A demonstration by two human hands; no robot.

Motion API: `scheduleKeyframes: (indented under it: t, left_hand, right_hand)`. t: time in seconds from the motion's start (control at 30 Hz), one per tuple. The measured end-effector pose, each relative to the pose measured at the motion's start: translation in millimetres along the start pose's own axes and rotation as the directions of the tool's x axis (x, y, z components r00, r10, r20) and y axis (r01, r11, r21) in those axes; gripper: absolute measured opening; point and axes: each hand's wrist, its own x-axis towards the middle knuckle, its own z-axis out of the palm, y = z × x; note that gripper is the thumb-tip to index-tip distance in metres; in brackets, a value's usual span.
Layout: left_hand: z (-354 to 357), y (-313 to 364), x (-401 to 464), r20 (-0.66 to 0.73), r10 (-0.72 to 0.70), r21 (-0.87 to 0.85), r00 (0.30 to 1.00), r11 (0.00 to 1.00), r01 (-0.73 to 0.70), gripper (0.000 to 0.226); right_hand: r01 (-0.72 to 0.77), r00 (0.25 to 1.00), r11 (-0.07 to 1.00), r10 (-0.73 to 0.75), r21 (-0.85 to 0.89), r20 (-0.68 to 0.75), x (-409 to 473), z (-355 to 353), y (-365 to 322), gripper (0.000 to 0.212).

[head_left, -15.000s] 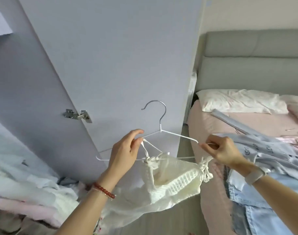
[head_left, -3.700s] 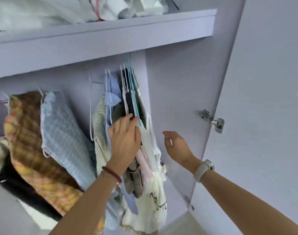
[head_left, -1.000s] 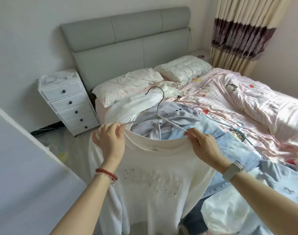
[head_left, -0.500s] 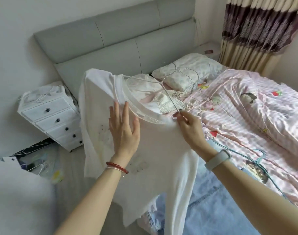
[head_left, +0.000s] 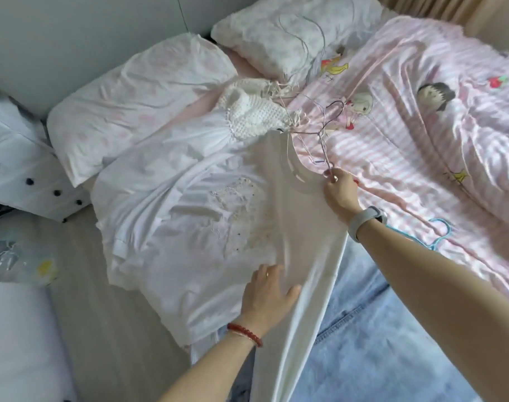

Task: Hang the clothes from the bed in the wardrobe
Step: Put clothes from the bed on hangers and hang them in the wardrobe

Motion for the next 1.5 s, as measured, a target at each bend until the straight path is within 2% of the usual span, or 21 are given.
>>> scheduleKeyframes:
  t: [0.13, 0.27, 0.33, 0.4, 0.5, 0.57, 0.63, 0.77, 0.83, 0.87, 1.0, 1.1, 1.2, 1.27, 1.3, 1.33, 1.4, 1.43, 1.5]
  left_hand:
    - [41.5, -14.3, 2.9, 0.008, -0.053, -0.049, 0.999, 0.997, 0.053, 0.06]
    - [68.9, -28.5, -6.8, 0.025, -0.11, -0.033, 0.994, 0.993, 0.111, 0.045]
    - [76.4, -33.6, -11.6, -0.002, -0.122, -0.009, 0.993, 0.992, 0.122, 0.044]
    - [80.6, -38.2, -16.4, -0.027, -0.119, -0.006, 0.993, 0.993, 0.119, 0.048]
    - [85.7, -45.9, -27.6, -0.038, -0.149, -0.1, 0.988, 0.984, 0.145, 0.057]
    - [89.0, -49.9, -38.3, -0.042, -0.208, -0.215, 0.977, 0.957, 0.195, 0.053]
    - [94.4, -54.6, -46.9, 0.018, -0.294, -0.26, 0.956, 0.922, 0.289, 0.047]
    - [104.0, -61.1, -59.7, 0.232, -0.347, -0.23, 0.909, 0.888, 0.397, 0.021]
    - [102.2, -65.4, -66.4, 0.254, -0.316, -0.265, 0.914, 0.886, 0.38, 0.026]
    - [98.7, -68.2, -69.1, 0.253, -0.3, -0.285, 0.92, 0.886, 0.367, 0.03]
    - [72.5, -85.4, -87.1, 0.169, -0.234, -0.385, 0.957, 0.879, 0.283, 0.032]
    - [37.8, -96.2, -92.8, -0.086, -0.249, -0.492, 0.965, 0.852, 0.176, 0.023]
    - [-12.6, -99.0, -77.5, -0.368, -0.292, -0.548, 0.883, 0.835, 0.048, 0.005]
    - [-47.8, -102.4, -59.7, -0.538, -0.319, -0.495, 0.78, 0.869, 0.015, 0.012]
    - [-62.7, -104.4, -50.0, -0.601, -0.329, -0.44, 0.729, 0.897, 0.043, 0.017]
    - [-74.6, -106.4, -40.7, -0.636, -0.337, -0.378, 0.694, 0.92, 0.1, 0.025]
    - [-85.0, -110.6, -27.7, -0.614, -0.365, -0.256, 0.7, 0.931, 0.261, 0.04]
    - [-83.6, -111.8, -25.3, -0.565, -0.378, -0.19, 0.733, 0.924, 0.331, 0.044]
    - [-68.8, -114.2, -28.7, -0.441, -0.36, -0.039, 0.822, 0.923, 0.384, 0.048]
  right_hand:
    - [0.011, 0.999, 0.998, -0.013, -0.057, -0.035, 35.2, 3.6, 31.4, 0.027]
    - [-0.06, 0.991, 0.997, 0.065, -0.052, 0.114, 51.9, 17.4, 53.5, 0.024]
    - [-0.07, 0.982, 0.988, 0.092, -0.137, 0.163, 36.5, 23.2, 71.6, 0.035]
    - [-0.048, 0.994, 0.984, 0.064, -0.17, 0.09, 0.1, 22.6, 91.0, 0.05]
    - [-0.066, 0.998, 0.996, 0.066, -0.057, 0.0, -79.6, 23.6, 124.0, 0.05]
    - [-0.214, 0.976, 0.971, 0.21, 0.102, 0.054, -136.5, 28.5, 141.7, 0.045]
    - [-0.36, 0.928, 0.918, 0.335, 0.166, 0.16, -186.7, 36.4, 154.4, 0.043]
    - [-0.425, 0.857, 0.901, 0.373, 0.08, 0.355, -246.1, 53.8, 166.2, 0.014]
    - [-0.495, 0.807, 0.861, 0.405, 0.117, 0.43, -258.3, 55.7, 159.3, 0.015]
    - [-0.505, 0.805, 0.851, 0.405, 0.142, 0.433, -261.5, 56.2, 155.4, 0.019]
    - [-0.389, 0.883, 0.903, 0.31, 0.181, 0.351, -268.9, 50.1, 121.7, 0.026]
    - [-0.299, 0.923, 0.919, 0.21, 0.256, 0.322, -254.8, 52.5, 73.4, 0.03]
    - [-0.227, 0.95, 0.902, 0.122, 0.366, 0.288, -221.2, 64.5, 18.6, 0.031]
    - [-0.185, 0.953, 0.854, 0.036, 0.486, 0.3, -196.2, 72.1, -14.3, 0.03]
    - [-0.137, 0.945, 0.844, -0.046, 0.518, 0.324, -185.5, 76.2, -26.2, 0.028]
    - [-0.065, 0.924, 0.864, -0.137, 0.5, 0.357, -177.2, 80.1, -34.1, 0.026]
    - [0.082, 0.858, 0.941, -0.234, 0.328, 0.457, -168.4, 89.5, -33.4, 0.017]
    - [0.145, 0.828, 0.968, -0.233, 0.207, 0.51, -167.2, 93.6, -26.6, 0.015]
    - [0.246, 0.799, 0.969, -0.181, -0.037, 0.574, -170.4, 97.2, -10.2, 0.035]
